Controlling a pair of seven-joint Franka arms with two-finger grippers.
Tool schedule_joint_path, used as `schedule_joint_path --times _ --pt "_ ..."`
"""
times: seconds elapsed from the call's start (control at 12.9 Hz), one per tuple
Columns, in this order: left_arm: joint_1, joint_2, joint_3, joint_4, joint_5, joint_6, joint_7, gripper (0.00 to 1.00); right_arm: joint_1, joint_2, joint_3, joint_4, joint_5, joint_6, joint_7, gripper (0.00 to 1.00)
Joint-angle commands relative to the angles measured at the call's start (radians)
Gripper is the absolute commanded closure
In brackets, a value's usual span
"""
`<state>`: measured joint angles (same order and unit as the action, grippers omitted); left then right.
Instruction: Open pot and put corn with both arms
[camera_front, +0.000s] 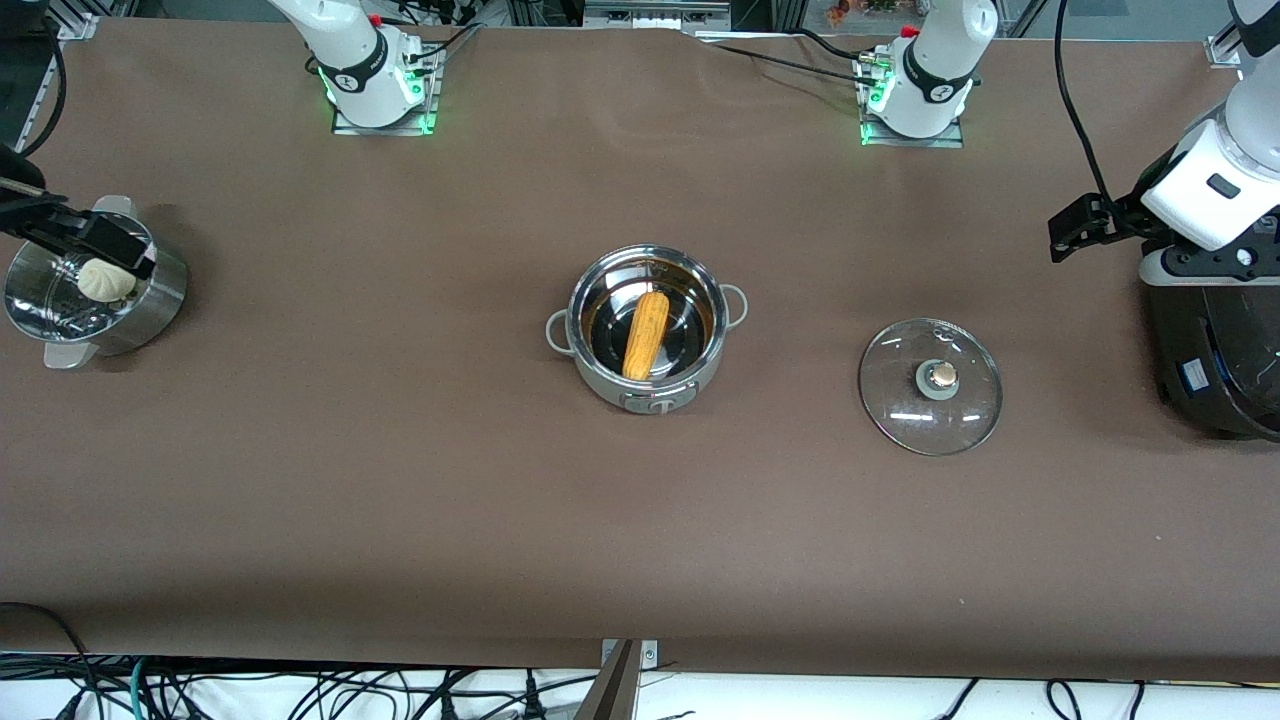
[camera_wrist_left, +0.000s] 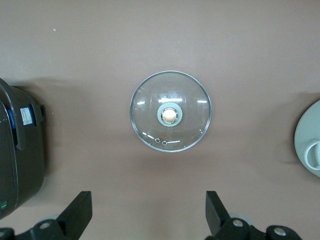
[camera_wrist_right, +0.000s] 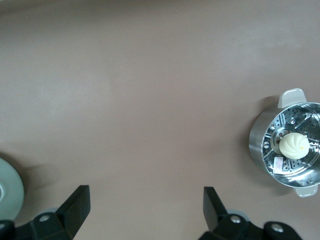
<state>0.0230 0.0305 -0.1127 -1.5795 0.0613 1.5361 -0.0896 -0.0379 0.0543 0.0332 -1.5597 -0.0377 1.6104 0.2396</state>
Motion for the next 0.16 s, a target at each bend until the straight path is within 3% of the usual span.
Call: schedule_joint_path --times 0.0,0.08 --pt "-0.005 -0.018 0.005 -0.011 -0.017 -0.004 0.005 0.00 -0.022 0.082 0.021 0.117 -0.008 -0.076 -0.071 0.00" --pt "-0.005 -0.020 0.005 -0.011 -0.017 -0.004 0.005 0.00 -0.022 0.105 0.021 0.150 -0.005 -0.089 -0.072 0.00"
